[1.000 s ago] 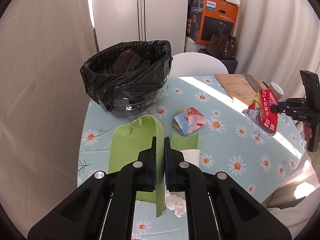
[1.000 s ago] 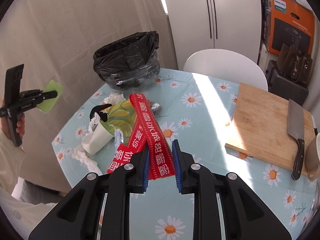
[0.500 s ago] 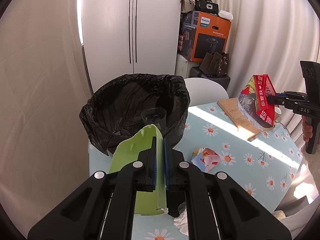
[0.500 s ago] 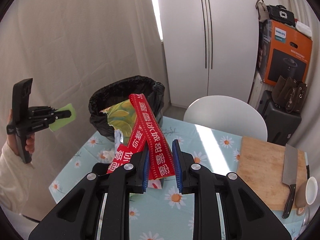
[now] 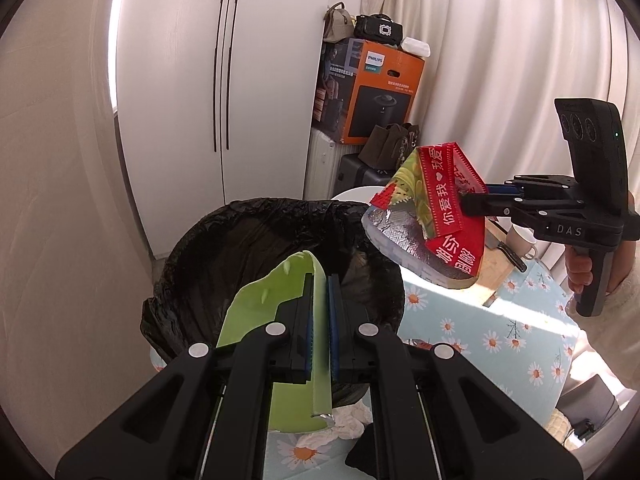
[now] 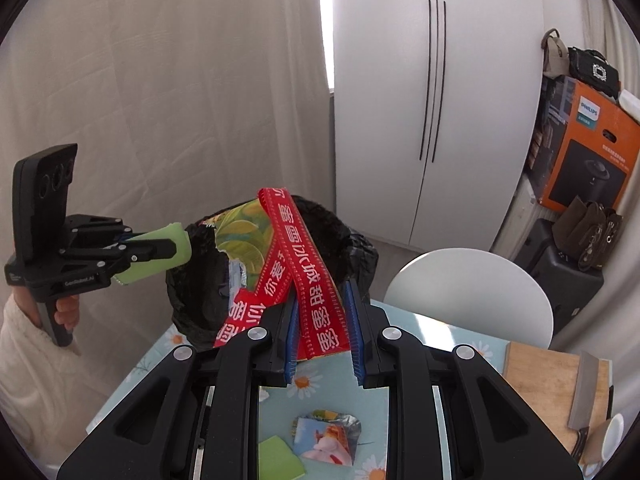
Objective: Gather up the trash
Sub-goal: 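Open both tools to drop the box and wrapper into the bin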
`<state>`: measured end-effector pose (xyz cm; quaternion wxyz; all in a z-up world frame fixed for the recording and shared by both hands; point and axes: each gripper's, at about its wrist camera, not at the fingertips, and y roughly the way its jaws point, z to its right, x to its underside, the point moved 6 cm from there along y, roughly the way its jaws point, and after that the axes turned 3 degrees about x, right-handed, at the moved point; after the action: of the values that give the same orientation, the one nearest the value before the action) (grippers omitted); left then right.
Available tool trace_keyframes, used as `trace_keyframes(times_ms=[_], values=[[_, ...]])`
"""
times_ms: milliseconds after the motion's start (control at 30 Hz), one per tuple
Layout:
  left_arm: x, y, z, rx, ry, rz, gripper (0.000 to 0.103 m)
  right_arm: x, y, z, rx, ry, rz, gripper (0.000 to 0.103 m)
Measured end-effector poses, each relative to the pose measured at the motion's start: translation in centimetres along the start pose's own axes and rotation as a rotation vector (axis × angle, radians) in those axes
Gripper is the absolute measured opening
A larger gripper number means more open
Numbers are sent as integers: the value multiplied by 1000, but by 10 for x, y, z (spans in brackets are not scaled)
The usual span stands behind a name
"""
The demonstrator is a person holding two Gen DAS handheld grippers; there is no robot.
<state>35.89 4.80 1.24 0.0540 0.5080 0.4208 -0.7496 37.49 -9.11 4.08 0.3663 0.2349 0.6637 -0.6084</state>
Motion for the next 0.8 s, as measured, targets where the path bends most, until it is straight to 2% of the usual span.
trace_keyframes(times_ms=[133, 200, 233, 267, 333, 367, 467, 600, 800], values=[[-4, 11, -12, 64, -4, 9, 7, -9, 21, -9, 25, -10, -13, 20], [-3, 18, -16, 46, 24, 11, 10, -13, 30, -12, 37, -11, -20, 21], [-3, 21, -18, 38, 37, 19, 28, -15, 33, -12, 53, -11, -16, 24], [-3, 23, -18, 46, 43, 23, 56, -16, 37, -11, 77, -8, -13, 29], [-2, 25, -20, 26, 52, 43, 87, -16, 43, -12, 117, -5, -11, 72], [-1, 24, -21, 14, 53, 55, 90, -16, 45, -12, 137, -6, -4, 77], [3, 20, -26, -10, 37, 65, 96, -15, 47, -9, 152, -11, -9, 78], [14, 13, -30, -42, 8, 57, 97, -12, 43, -3, 155, -14, -11, 84], [27, 2, -22, -101, -21, 37, 97, -6, 28, 2, 170, -10, 1, 86]])
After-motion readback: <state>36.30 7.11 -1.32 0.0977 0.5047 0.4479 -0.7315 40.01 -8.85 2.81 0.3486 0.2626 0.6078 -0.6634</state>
